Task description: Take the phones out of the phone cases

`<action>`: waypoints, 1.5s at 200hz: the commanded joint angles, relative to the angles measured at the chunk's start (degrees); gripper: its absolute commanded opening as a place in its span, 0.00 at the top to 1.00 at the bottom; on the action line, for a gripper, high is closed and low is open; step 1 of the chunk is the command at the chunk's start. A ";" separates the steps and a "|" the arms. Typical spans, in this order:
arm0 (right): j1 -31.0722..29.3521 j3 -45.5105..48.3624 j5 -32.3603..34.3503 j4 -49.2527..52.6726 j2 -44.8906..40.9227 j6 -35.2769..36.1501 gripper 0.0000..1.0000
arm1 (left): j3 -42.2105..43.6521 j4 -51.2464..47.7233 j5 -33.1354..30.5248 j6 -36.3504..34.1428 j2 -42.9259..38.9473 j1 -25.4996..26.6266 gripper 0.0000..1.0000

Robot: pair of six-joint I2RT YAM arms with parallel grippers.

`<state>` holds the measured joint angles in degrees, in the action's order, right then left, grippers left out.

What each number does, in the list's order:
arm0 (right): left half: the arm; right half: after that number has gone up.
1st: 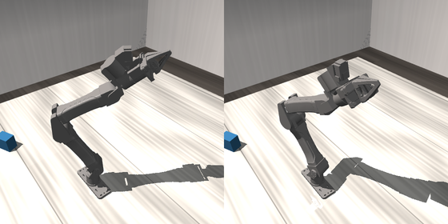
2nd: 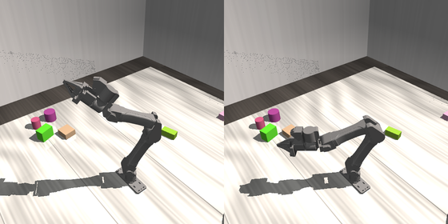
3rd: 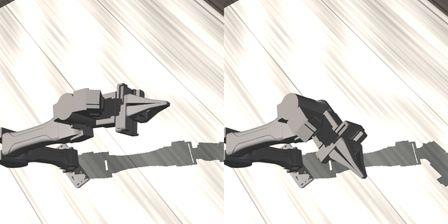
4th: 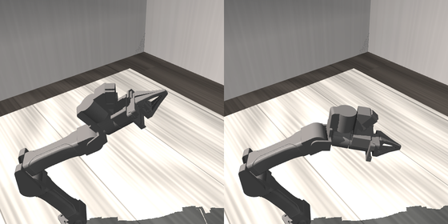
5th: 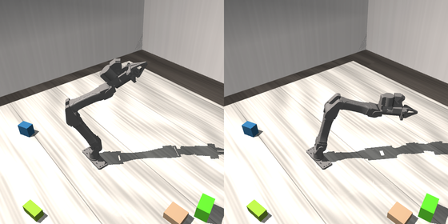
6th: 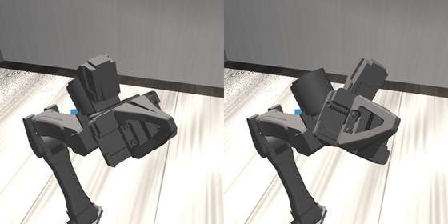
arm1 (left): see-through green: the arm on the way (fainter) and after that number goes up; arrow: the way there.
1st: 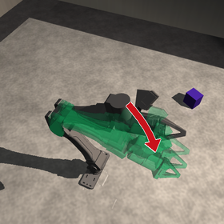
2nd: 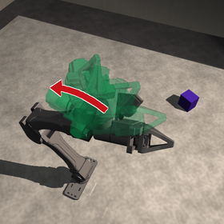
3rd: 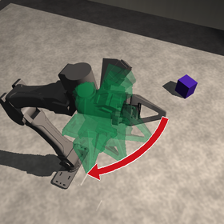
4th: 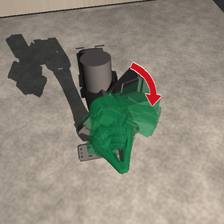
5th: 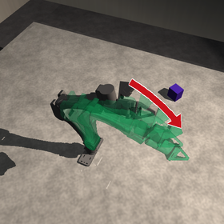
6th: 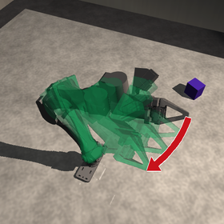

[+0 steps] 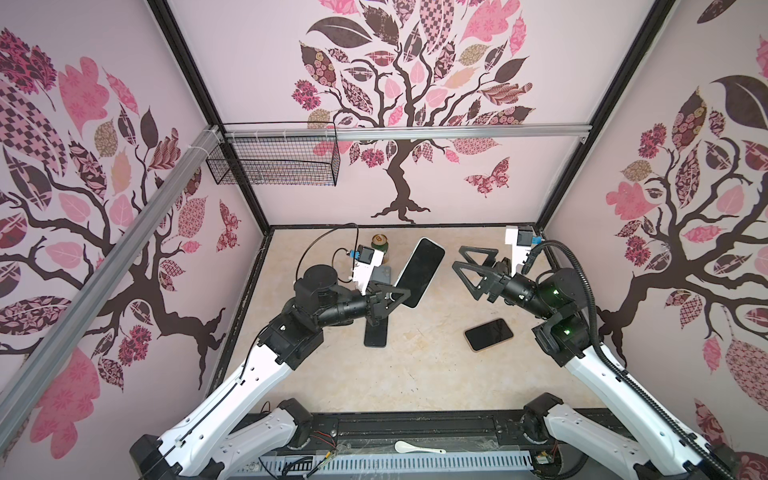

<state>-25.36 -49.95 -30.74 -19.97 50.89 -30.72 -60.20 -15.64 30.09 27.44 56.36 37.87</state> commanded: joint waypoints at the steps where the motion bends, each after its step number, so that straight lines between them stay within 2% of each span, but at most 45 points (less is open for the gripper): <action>1: 0.27 -0.97 6.92 10.07 -0.30 12.71 0.01 | -4.15 -6.90 -4.23 -6.49 1.33 -0.07 1.00; 28: 0.91 -2.69 7.00 18.88 0.34 19.81 0.00 | -2.62 -8.64 -6.29 -11.56 0.39 -0.07 1.00; 51: 1.02 -6.13 7.57 28.10 1.92 25.05 0.00 | -4.02 -14.57 -6.85 -14.43 1.49 -0.05 1.00; 72: 1.06 -6.47 4.71 32.45 2.24 31.07 0.00 | -5.02 -18.86 -6.05 -12.10 2.74 -0.05 1.00; 94: 1.02 -7.69 1.80 37.01 3.37 36.26 0.01 | -3.61 -19.17 -4.20 -10.96 2.19 -0.08 1.00; 123: 1.02 -9.08 -1.79 42.52 5.19 43.00 0.01 | -2.73 -20.85 -2.82 -14.49 0.94 -0.51 1.00; 151: 1.02 -10.18 -3.92 45.02 6.98 45.93 0.07 | -1.41 -20.50 0.07 -16.90 0.13 -2.67 1.00; 176: 1.02 -10.64 -5.31 44.66 8.81 45.74 0.13 | -1.71 -21.84 6.34 -19.17 1.29 -5.81 1.00; 211: 1.02 -11.03 -8.36 44.52 10.73 49.11 0.18 | -4.53 -28.40 7.66 -26.51 1.58 -6.40 1.00; 235: 0.93 -12.96 -12.03 48.07 12.52 54.72 0.21 | -8.15 -33.90 7.88 -32.97 2.02 -6.84 1.00; 256: 0.84 -12.96 -15.72 49.85 12.29 60.99 0.28 | -10.96 -39.16 9.09 -38.06 2.98 -6.86 1.00; 280: 0.76 -11.73 -19.57 50.45 10.27 67.05 0.38 | -11.77 -41.51 9.30 -40.93 2.78 -6.84 1.00; 300: 0.45 -10.63 -20.63 53.20 9.49 75.40 0.42 | -11.68 -42.24 9.11 -43.03 1.65 -6.89 1.00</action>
<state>-24.51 -60.58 -46.78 29.08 62.48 32.99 -70.06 -55.99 37.30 -9.89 59.53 31.16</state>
